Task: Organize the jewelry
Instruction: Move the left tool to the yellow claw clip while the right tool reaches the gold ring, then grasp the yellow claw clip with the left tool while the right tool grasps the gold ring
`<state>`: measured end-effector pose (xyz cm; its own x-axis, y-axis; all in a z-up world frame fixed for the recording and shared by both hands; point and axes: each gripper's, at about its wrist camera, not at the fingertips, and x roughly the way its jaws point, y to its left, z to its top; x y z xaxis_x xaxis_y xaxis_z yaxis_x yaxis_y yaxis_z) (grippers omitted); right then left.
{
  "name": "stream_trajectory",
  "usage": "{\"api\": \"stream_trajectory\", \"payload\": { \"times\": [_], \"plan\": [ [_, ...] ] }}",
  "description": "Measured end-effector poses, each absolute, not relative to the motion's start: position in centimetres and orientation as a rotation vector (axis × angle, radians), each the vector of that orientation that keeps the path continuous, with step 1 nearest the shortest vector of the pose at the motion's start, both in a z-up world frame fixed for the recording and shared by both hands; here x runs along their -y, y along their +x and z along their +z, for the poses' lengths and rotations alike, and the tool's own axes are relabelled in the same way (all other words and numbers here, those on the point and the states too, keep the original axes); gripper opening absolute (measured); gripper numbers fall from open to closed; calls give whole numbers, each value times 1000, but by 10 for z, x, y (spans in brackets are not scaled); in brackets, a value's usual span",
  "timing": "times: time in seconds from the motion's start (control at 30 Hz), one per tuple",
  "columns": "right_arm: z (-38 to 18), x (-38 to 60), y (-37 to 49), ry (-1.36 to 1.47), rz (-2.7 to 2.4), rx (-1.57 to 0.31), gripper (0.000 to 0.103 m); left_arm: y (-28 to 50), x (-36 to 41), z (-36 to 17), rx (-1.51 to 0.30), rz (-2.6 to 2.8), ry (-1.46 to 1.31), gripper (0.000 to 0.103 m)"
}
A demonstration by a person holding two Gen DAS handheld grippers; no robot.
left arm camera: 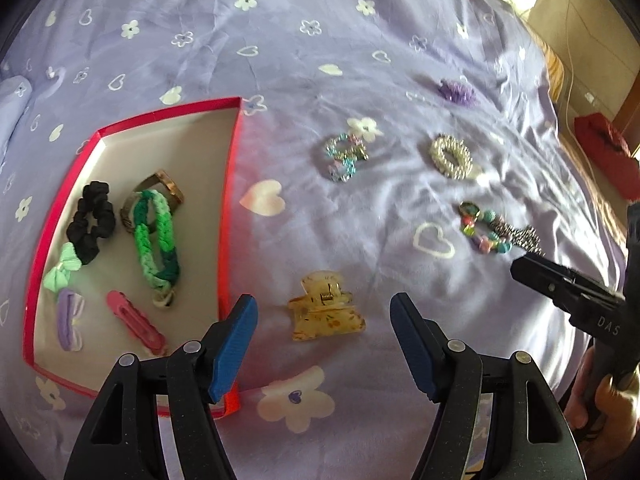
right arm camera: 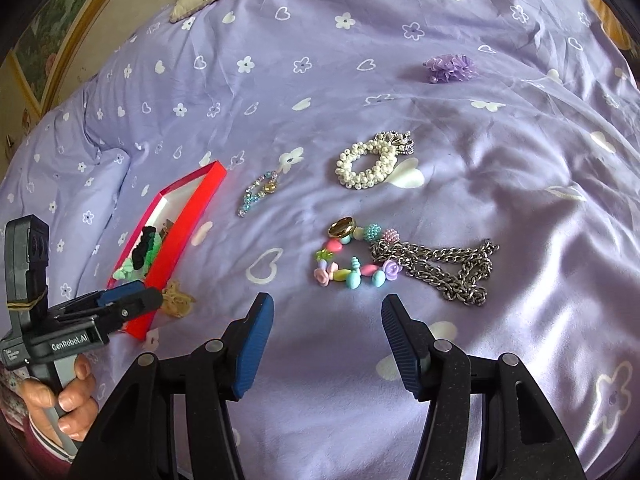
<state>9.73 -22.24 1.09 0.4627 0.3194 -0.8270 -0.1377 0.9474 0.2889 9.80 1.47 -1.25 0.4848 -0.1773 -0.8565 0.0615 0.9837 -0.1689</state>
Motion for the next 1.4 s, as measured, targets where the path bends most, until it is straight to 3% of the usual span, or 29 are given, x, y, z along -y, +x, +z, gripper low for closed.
{"api": "stream_trajectory", "payload": {
  "times": [0.27,0.33,0.37,0.43,0.47,0.57,0.8,1.0,1.23,1.3,1.4],
  "plan": [
    [-10,214,119,126,267,-1058,58,108,-2,-32,-1085,-154,-66,64],
    [-12,211,125,118,266,-1048,59,109,-1,-35,-1100,-177,-75,43],
    [-14,210,128,105,261,-1044,57,110,-1,-38,-1107,-182,-80,41],
    [-16,208,132,89,252,-1035,49,110,-1,-38,-1098,-189,-75,41],
    [-16,208,134,86,244,-1034,40,110,-2,-38,-1096,-191,-74,41],
    [-16,211,137,106,250,-1034,34,110,-2,-39,-1096,-197,-73,40],
    [-12,217,136,226,275,-1078,46,107,-4,-38,-1090,-201,-74,40],
    [14,198,136,132,316,-996,45,107,-5,-37,-1093,-206,-84,40],
    [-16,181,177,-53,286,-1067,39,105,-8,-34,-1087,-218,-108,40],
    [-21,178,177,-79,280,-1071,24,104,-10,-31,-1080,-221,-118,40],
    [-17,178,171,-65,302,-1059,23,103,-14,-26,-1070,-227,-139,40]
  ]
}}
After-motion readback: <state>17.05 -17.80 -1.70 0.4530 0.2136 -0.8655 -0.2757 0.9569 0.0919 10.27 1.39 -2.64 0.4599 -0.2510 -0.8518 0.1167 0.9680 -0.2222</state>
